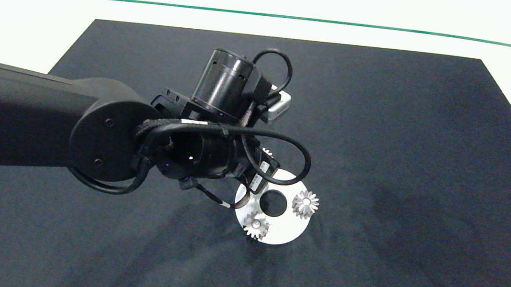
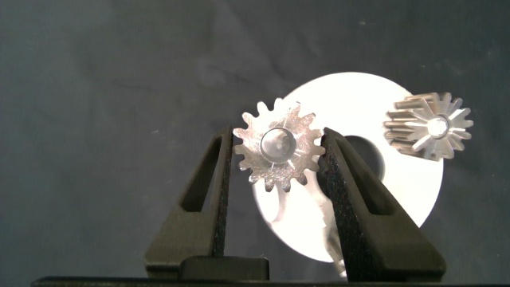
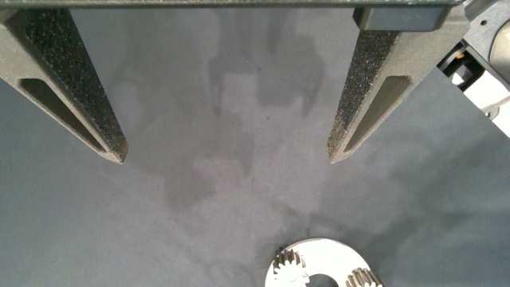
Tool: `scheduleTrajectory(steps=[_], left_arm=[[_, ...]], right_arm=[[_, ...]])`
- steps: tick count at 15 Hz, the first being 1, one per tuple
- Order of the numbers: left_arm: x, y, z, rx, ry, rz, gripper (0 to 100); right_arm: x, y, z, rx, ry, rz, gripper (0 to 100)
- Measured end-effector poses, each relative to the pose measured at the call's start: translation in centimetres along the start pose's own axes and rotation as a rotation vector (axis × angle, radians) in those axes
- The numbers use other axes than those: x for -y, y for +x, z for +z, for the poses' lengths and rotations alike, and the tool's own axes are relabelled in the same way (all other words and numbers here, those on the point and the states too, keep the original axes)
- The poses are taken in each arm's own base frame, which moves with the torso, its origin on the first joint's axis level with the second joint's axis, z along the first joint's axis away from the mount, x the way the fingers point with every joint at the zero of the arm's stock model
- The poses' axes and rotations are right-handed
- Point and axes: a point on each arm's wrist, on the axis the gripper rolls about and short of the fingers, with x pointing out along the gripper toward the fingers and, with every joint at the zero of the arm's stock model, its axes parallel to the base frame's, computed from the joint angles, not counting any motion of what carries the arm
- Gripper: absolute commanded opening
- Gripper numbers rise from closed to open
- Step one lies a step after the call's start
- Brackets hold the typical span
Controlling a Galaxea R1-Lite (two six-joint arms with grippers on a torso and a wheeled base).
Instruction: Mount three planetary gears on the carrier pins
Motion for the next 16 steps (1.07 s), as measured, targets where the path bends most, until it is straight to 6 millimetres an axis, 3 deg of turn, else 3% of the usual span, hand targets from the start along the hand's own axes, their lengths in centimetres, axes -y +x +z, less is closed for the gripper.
scheduleTrajectory(steps=[16], left_arm=[[0.88, 1.05, -0.55, -0.027, 0.015, -0.016, 19]], right_arm=[[0.01, -0.02, 0.02, 0.002, 0.000, -0.001, 100]])
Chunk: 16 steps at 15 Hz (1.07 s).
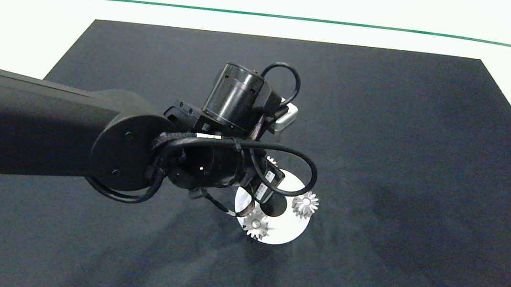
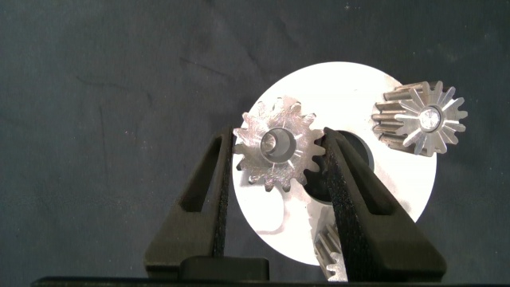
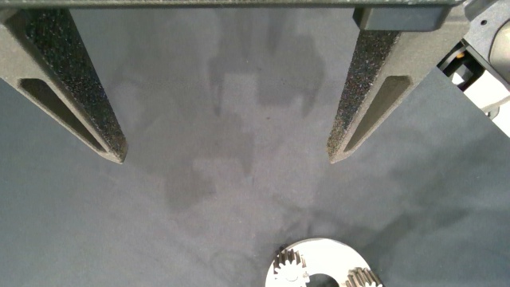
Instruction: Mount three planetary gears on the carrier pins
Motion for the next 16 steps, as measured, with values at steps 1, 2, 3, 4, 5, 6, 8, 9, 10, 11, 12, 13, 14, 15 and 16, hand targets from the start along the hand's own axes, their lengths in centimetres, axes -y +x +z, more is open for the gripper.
scheduleTrajectory(steps=[1, 2, 3, 4, 5, 6, 8, 9, 10, 11, 12, 13, 14, 15, 16], left_arm=[[0.01, 0.04, -0.01, -0.001, 0.000, 0.000, 19], [0.01, 0.07, -0.03, -0.001, 0.000, 0.000, 19], [0.03, 0.12, -0.06, -0.003, 0.001, -0.001, 19], [0.05, 0.16, -0.10, -0.005, 0.001, -0.001, 19], [0.20, 0.17, -0.12, -0.006, 0.004, -0.004, 19], [0.38, 0.17, -0.13, -0.006, 0.007, -0.007, 19], [0.53, 0.28, -0.17, -0.011, 0.009, 0.003, 19], [0.54, 0.34, -0.18, -0.012, 0.010, 0.007, 19], [0.56, 0.41, -0.19, -0.013, 0.010, 0.008, 19], [0.56, 0.43, -0.17, -0.012, 0.011, 0.008, 19], [0.54, 0.44, -0.14, -0.012, 0.011, 0.009, 19], [0.45, 0.45, -0.10, -0.011, 0.012, 0.011, 19], [0.33, 0.47, -0.08, -0.010, 0.010, 0.013, 19], [0.28, 0.48, -0.08, -0.010, 0.009, 0.014, 19], [0.21, 0.49, -0.12, -0.011, 0.008, 0.015, 19]], right_arm=[[0.00, 0.00, 0.00, 0.000, 0.000, 0.000, 100], [0.00, 0.00, 0.00, 0.000, 0.000, 0.000, 100], [0.00, 0.00, 0.00, 0.000, 0.000, 0.000, 100], [0.00, 0.00, 0.00, 0.000, 0.000, 0.000, 100], [0.00, 0.00, 0.00, 0.000, 0.000, 0.000, 100], [0.00, 0.00, 0.00, 0.000, 0.000, 0.000, 100], [0.00, 0.00, 0.00, 0.000, 0.000, 0.000, 100], [0.00, 0.00, 0.00, 0.000, 0.000, 0.000, 100], [0.00, 0.00, 0.00, 0.000, 0.000, 0.000, 100], [0.00, 0.00, 0.00, 0.000, 0.000, 0.000, 100], [0.00, 0.00, 0.00, 0.000, 0.000, 0.000, 100], [0.00, 0.00, 0.00, 0.000, 0.000, 0.000, 100], [0.00, 0.00, 0.00, 0.000, 0.000, 0.000, 100], [0.00, 0.00, 0.00, -0.001, 0.000, 0.000, 100], [0.00, 0.00, 0.00, 0.000, 0.000, 0.000, 100]])
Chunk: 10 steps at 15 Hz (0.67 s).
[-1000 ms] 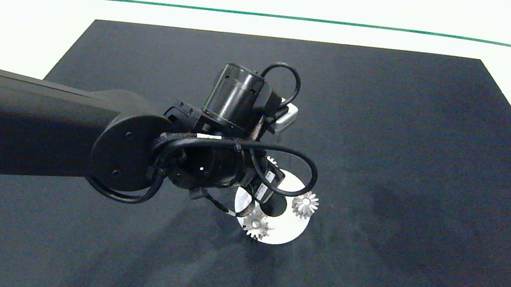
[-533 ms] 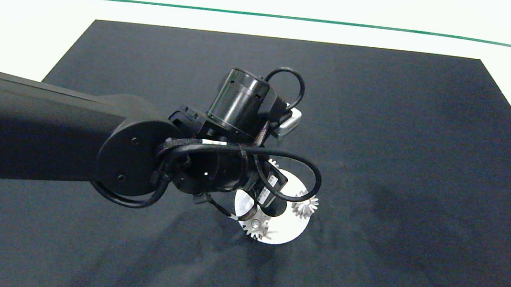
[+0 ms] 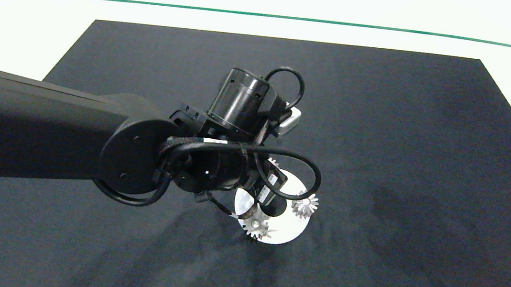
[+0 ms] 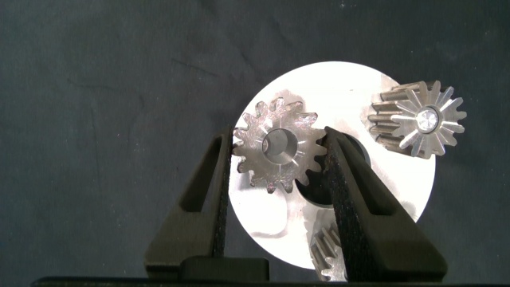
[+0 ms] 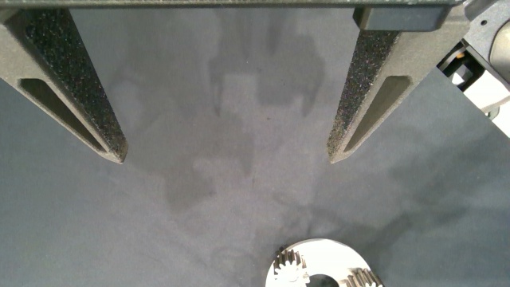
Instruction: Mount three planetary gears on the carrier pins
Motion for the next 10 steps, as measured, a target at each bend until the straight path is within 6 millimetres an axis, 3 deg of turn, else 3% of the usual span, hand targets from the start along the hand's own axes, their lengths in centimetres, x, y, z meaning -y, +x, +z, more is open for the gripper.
scheduleTrajectory(steps=[10], left_arm=[[-0.43, -0.17, -0.23, -0.006, -0.004, 0.011, 19]], right_arm=[[0.00, 0.00, 0.00, 0.000, 0.000, 0.000, 100]])
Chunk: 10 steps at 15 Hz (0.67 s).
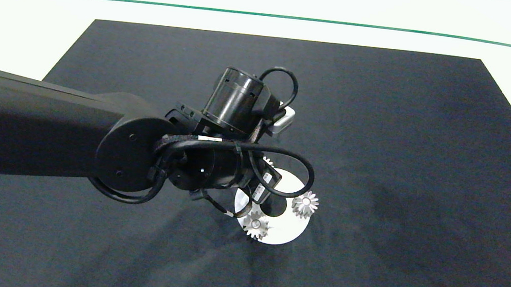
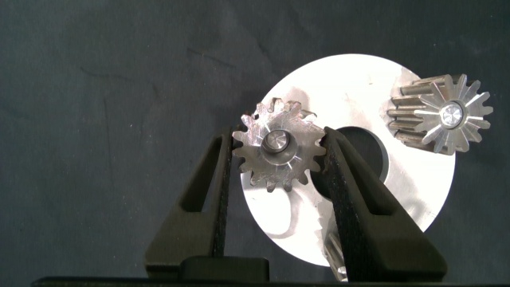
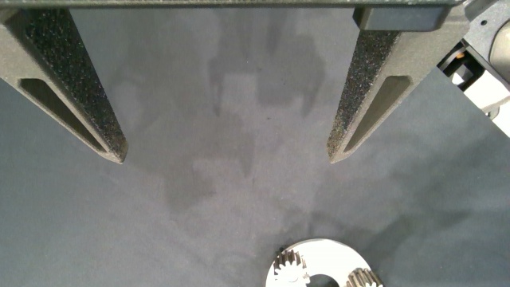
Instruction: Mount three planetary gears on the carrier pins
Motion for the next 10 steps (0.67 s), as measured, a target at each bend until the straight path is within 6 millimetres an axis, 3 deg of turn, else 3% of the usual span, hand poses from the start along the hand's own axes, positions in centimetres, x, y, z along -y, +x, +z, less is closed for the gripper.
scheduleTrajectory(steps=[3, 4, 10], left_arm=[[0.06, -0.15, 0.04, 0.003, 0.003, -0.001, 19], [0.05, -0.19, 0.05, 0.004, 0.003, -0.002, 100], [0.09, -0.26, 0.08, 0.006, 0.003, -0.003, 100]], right_arm=[[0.00, 0.00, 0.00, 0.000, 0.000, 0.000, 100], [0.00, 0.00, 0.00, 0.000, 0.001, -0.001, 100], [0.00, 0.00, 0.00, 0.000, 0.000, 0.000, 100]])
